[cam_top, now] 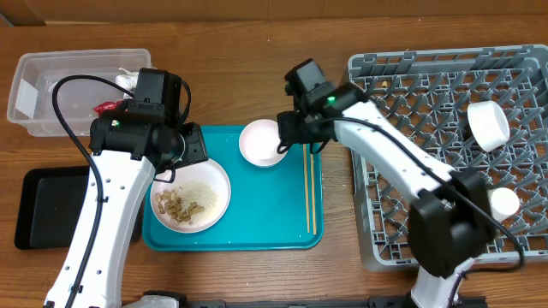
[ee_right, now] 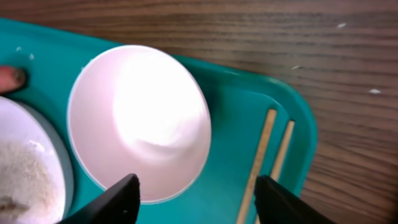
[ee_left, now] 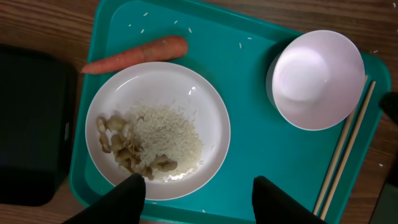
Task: Sort waste into correct bins and load items into the dishwasher
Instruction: 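Grasp the pink bowl rim with the right gripper, then carry the pink bowl into the rack and release it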
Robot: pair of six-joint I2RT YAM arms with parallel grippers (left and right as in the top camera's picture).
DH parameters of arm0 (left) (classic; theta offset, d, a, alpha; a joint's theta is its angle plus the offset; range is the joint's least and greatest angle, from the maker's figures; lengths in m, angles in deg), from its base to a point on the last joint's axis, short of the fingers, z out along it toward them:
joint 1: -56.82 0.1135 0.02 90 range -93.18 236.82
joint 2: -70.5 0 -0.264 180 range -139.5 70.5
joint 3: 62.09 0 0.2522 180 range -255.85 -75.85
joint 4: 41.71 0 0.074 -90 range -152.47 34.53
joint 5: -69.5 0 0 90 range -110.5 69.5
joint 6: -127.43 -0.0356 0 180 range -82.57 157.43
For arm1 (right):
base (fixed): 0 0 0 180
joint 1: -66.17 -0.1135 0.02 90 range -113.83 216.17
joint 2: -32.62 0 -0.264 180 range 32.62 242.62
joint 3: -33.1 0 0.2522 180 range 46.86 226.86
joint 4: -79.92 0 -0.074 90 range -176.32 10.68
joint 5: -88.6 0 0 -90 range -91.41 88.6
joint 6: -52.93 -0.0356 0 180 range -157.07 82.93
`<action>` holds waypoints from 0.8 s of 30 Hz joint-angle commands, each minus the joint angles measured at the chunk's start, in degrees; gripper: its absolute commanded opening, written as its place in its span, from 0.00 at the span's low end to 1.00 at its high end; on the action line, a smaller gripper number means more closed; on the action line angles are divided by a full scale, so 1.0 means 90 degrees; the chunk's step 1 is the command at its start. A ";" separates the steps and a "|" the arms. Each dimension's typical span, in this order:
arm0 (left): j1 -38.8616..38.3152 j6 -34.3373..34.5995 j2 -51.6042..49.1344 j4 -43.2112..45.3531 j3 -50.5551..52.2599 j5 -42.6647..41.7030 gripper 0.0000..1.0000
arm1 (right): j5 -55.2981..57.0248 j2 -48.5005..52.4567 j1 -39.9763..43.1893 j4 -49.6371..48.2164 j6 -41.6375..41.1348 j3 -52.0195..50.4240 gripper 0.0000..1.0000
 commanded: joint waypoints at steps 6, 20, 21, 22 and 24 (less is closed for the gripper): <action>-0.0002 0.0041 -0.0039 0.0000 -0.0070 -0.0027 0.57 | -0.0112 0.0894 -0.0053 -0.0223 -0.0410 -0.0005 0.39; -0.0002 0.0041 -0.0039 0.0002 -0.0070 -0.0024 0.57 | 0.1117 0.0049 0.0663 0.0911 -0.0163 0.1394 0.04; -0.0002 0.0041 -0.0039 0.0002 -0.0070 -0.0024 0.57 | 0.1591 -0.0131 0.0784 0.1110 -0.0044 0.1591 0.04; -0.0002 0.0041 -0.0039 0.0005 -0.0070 -0.0024 0.57 | 0.2045 -0.0294 0.0891 0.1241 0.0049 0.1732 0.04; -0.0002 0.0041 -0.0039 0.0027 -0.0070 -0.0012 0.58 | 0.3038 -0.0580 0.1073 0.1360 0.0146 0.1841 0.04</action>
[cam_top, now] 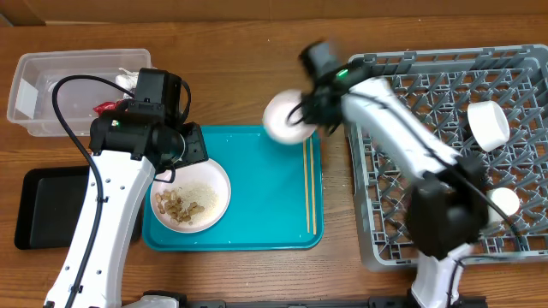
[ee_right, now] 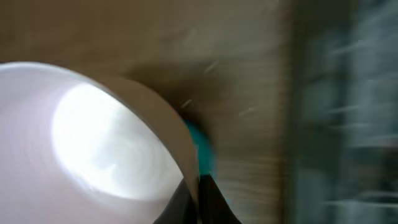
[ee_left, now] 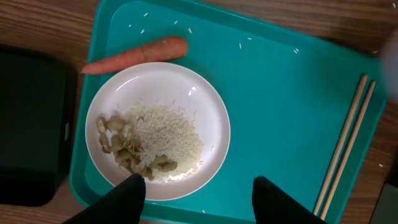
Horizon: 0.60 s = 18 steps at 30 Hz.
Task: Sort waste into correct bins and load items into the dishwasher
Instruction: 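Carry the pink bowl into the rack and release it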
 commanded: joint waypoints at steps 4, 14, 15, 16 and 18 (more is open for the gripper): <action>-0.0002 0.0039 -0.0039 0.0097 -0.0070 -0.0010 0.58 | 0.4670 -0.1299 0.0746 0.0328 0.0262 0.0510 0.04; -0.0002 0.0024 -0.0039 0.0124 -0.0070 -0.0005 0.59 | 0.7623 -0.1248 0.2055 -0.0415 -0.0988 -0.0374 0.04; -0.0002 0.0007 -0.0039 0.0124 -0.0070 -0.0005 0.59 | 0.7626 -0.1236 0.2183 -0.0495 -0.0986 -0.0486 0.04; -0.0002 -0.0010 -0.0039 0.0119 -0.0070 -0.0010 0.59 | 0.7633 -0.1219 0.2314 -0.0571 -0.0959 -0.0576 0.04; -0.0002 -0.0010 -0.0039 0.0114 -0.0070 -0.0010 0.59 | 0.7638 -0.1144 0.2586 -0.0775 -0.0743 -0.0707 0.04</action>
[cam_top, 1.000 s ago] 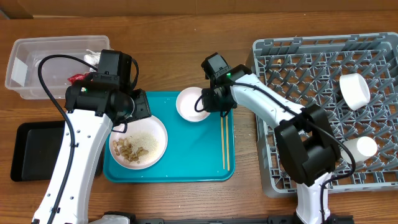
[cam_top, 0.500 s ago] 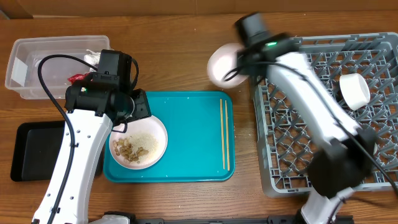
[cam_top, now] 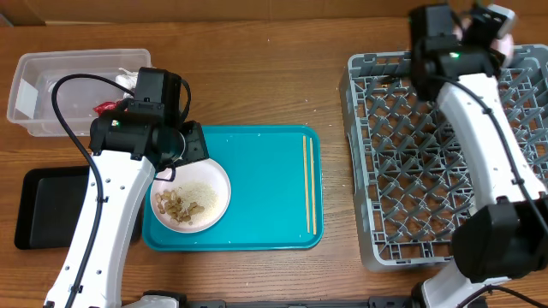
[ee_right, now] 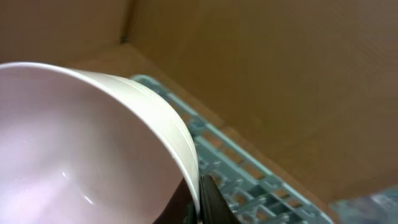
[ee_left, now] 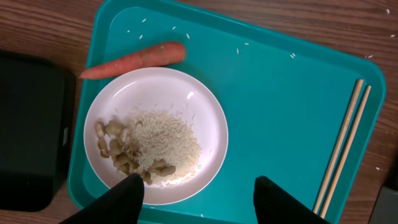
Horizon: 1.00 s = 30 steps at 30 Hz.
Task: Sort waste into correct bins and load items into the dishwasher
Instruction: 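Carry the pink bowl into the rack and release it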
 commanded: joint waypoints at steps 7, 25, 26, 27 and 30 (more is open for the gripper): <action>-0.0002 -0.0010 -0.0039 -0.0010 -0.0070 -0.0012 0.59 | 0.0481 0.0707 0.0719 -0.0690 0.0476 -0.0282 0.04; -0.0002 -0.0010 -0.0039 -0.0002 -0.0070 -0.0010 0.60 | -0.0027 0.1800 0.0308 -0.0318 0.0420 -0.0376 0.04; -0.0002 -0.0012 -0.0039 -0.0002 -0.0070 -0.0007 0.60 | -0.0107 0.1800 0.0296 -0.0257 0.0418 -0.0376 0.04; -0.0002 -0.0015 -0.0039 -0.0002 -0.0070 -0.0007 0.60 | -0.0177 0.1800 0.0287 -0.0180 0.0369 -0.0379 0.04; -0.0002 -0.0083 -0.0039 -0.0005 -0.0070 -0.0010 0.60 | -0.0323 0.1800 0.0270 0.0219 -0.0090 -0.0376 0.04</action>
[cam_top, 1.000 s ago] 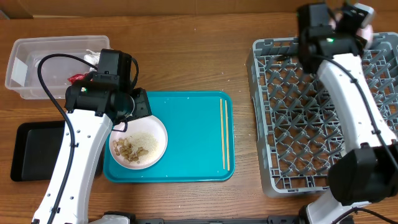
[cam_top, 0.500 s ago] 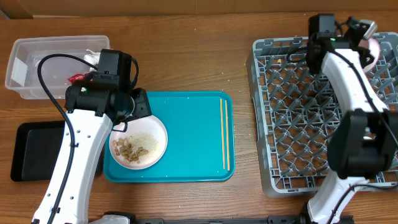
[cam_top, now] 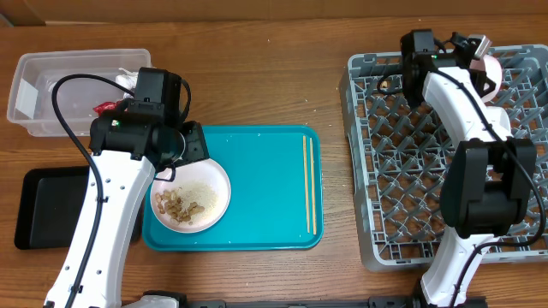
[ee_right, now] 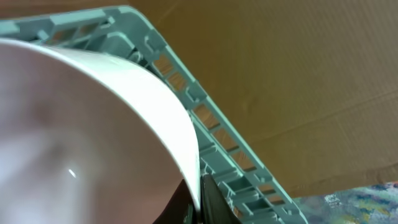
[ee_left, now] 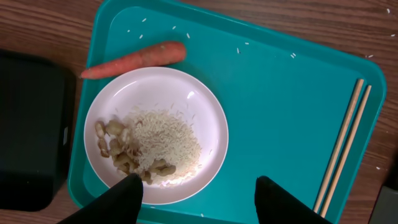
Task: Sort waste into correct bins and load items into the dishwasher
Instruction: 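Carry the pink bowl into the rack and release it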
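Observation:
A white bowl (cam_top: 491,70) hangs tilted over the back right corner of the grey dishwasher rack (cam_top: 428,171). My right gripper (cam_top: 479,53) is shut on its rim. In the right wrist view the bowl (ee_right: 93,124) fills the left side, the gripper (ee_right: 198,190) pinches its edge, and the rack (ee_right: 211,124) lies just behind. My left gripper (ee_left: 202,202) hovers open above the teal tray (ee_left: 273,81). On the tray are a plate of rice and scraps (ee_left: 155,134), a carrot (ee_left: 134,59) and chopsticks (ee_left: 345,149).
A clear plastic bin (cam_top: 73,90) with some waste in it stands at the back left. A black tray (cam_top: 34,205) lies left of the teal tray. Cardboard walls stand behind the rack.
My right gripper, still shut on the bowl, has come down from above the rack's back edge to its back right corner. The left arm has not moved.
My right gripper stood open around the bowl on the teal tray. Then it held the bowl off the tray's back edge, then high over the back of the rack, and now low at the rack's back right corner. The left gripper stayed open over the plate.

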Robot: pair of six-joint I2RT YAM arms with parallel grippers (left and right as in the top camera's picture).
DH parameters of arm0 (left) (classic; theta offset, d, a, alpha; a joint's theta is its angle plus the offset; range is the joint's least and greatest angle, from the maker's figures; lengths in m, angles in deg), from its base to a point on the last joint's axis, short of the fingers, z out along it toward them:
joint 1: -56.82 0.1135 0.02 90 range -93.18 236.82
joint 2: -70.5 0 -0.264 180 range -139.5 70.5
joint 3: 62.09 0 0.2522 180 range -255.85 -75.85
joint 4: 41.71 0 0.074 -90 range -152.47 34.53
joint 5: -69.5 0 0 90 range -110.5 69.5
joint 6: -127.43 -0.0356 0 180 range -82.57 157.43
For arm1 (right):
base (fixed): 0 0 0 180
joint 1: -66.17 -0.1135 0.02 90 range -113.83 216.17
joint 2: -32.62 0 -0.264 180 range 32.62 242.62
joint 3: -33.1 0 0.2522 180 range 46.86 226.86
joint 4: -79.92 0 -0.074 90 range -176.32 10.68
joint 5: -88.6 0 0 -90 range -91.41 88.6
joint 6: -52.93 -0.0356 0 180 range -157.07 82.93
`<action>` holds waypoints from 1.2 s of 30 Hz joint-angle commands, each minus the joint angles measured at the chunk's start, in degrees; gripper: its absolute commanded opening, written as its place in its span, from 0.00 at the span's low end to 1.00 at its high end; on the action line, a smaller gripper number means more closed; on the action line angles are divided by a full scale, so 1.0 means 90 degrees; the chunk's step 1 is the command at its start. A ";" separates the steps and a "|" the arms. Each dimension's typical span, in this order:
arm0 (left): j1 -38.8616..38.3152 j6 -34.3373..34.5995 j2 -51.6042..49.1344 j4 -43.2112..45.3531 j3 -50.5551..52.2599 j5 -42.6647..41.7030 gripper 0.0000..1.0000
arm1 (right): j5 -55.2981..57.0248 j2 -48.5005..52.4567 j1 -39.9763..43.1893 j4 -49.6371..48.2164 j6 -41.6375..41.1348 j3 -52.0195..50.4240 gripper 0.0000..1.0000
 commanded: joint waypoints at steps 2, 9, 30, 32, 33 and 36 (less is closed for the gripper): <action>-0.0002 -0.0080 -0.0039 -0.0002 -0.0070 -0.0010 0.60 | -0.1001 0.0075 -0.0056 0.0437 -0.0505 -0.0134 0.04; -0.0002 -0.0078 -0.0039 0.0000 -0.0070 -0.0010 0.61 | -0.2351 0.0075 -0.0107 0.0855 -0.0503 -0.0131 0.10; -0.0002 -0.0078 -0.0039 -0.0019 -0.0070 -0.0010 0.61 | -0.5146 -0.1365 -0.0491 0.1681 -0.0357 0.0262 0.46; -0.0002 -0.0080 -0.0039 -0.0027 -0.0070 -0.0010 0.61 | -0.5739 -0.1707 -0.0491 0.1676 -0.0080 0.0267 0.47; -0.0002 -0.0078 -0.0039 -0.0024 -0.0070 -0.0010 0.61 | -0.6302 -0.1994 -0.0491 0.1698 0.0180 0.0267 0.48; -0.0002 -0.0078 -0.0039 -0.0024 -0.0070 -0.0012 0.61 | -0.7213 -0.2268 -0.0498 0.1817 0.0420 0.0267 0.49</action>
